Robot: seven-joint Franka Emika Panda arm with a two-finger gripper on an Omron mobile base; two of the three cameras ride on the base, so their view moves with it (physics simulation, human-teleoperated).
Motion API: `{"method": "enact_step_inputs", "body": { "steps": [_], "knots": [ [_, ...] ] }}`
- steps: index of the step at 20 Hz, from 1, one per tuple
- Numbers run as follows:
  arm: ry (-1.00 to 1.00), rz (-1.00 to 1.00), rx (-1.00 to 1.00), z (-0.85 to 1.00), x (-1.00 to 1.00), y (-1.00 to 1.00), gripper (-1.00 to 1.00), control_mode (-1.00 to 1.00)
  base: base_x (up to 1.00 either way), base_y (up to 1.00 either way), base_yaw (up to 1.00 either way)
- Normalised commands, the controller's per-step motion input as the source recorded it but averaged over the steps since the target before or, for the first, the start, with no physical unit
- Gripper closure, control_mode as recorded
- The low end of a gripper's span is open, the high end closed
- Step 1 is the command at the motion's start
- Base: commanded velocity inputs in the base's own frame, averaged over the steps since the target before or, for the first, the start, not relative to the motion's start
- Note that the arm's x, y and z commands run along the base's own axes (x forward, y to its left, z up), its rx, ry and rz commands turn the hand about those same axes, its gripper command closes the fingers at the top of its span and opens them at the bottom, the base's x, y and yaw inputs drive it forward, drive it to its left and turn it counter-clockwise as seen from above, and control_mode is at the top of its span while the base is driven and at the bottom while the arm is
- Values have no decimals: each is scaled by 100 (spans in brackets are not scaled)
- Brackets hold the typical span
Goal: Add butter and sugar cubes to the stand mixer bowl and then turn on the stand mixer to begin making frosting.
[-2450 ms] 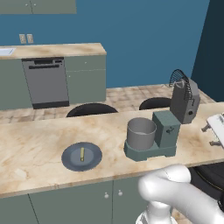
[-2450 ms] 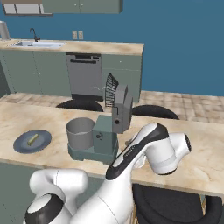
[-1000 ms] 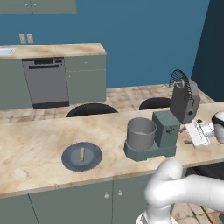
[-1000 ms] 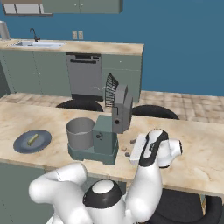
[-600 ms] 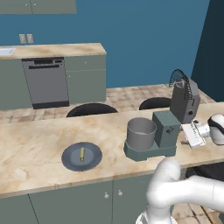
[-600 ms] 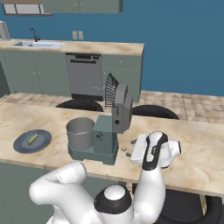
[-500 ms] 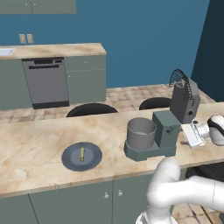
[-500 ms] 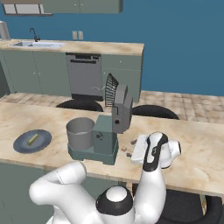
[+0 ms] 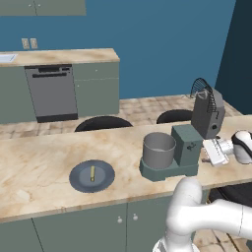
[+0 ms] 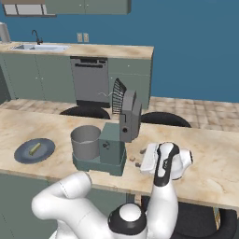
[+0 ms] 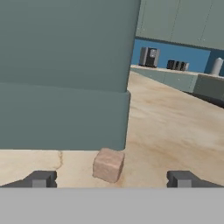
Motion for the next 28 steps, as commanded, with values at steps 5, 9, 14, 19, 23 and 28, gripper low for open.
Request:
{"method": "enact_step_inputs", "body": {
  "steps": [5,9,14,19,23,28],
  "knots": [
    [0,0,0,-9,2,10,-100,-100,0,0,0],
    [0,0,0,-10,0,12,-100,-100,0,0,0],
    [0,0,0,-8,5,20,-100,-100,0,0,0],
    [1,0,0,-9,24,20,-100,-100,0,0,0],
    [3,-1,0,-19,4,13,-100,-100,0,0,0],
    [5,-2,0,-30,0,7,-100,-100,0,0,0]
  ]
}}
